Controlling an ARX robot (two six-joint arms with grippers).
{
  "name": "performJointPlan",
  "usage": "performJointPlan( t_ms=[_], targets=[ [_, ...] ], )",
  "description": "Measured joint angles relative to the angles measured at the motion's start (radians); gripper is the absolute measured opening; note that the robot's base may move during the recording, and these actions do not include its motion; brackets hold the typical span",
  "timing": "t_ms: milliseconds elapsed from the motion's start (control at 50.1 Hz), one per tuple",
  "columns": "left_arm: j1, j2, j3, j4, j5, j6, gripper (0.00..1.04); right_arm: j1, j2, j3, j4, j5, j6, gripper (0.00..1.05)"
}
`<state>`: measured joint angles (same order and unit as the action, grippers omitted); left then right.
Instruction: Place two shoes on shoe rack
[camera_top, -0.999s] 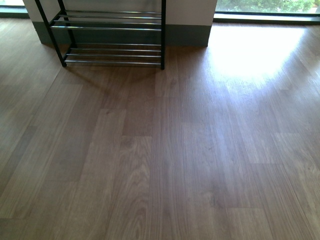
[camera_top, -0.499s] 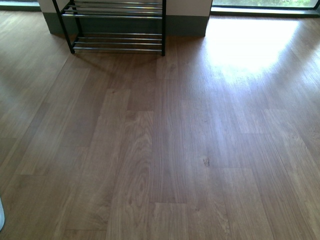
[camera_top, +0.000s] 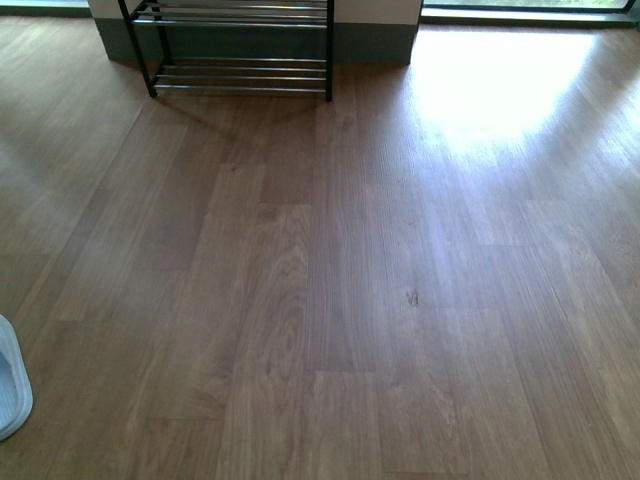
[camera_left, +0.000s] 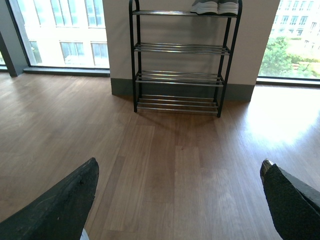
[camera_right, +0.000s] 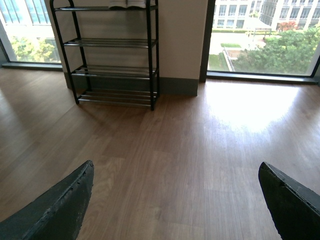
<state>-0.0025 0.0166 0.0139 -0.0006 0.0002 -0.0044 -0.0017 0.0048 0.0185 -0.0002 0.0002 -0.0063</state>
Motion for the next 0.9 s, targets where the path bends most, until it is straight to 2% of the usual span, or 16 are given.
performJointPlan(
  t_ms=[899],
  targets=[
    [0.000,0.000,0.000,0.000,0.000,0.000,0.95,0.000,-0.001,0.000,-0.001,0.000,0.000,0.95]
  ],
)
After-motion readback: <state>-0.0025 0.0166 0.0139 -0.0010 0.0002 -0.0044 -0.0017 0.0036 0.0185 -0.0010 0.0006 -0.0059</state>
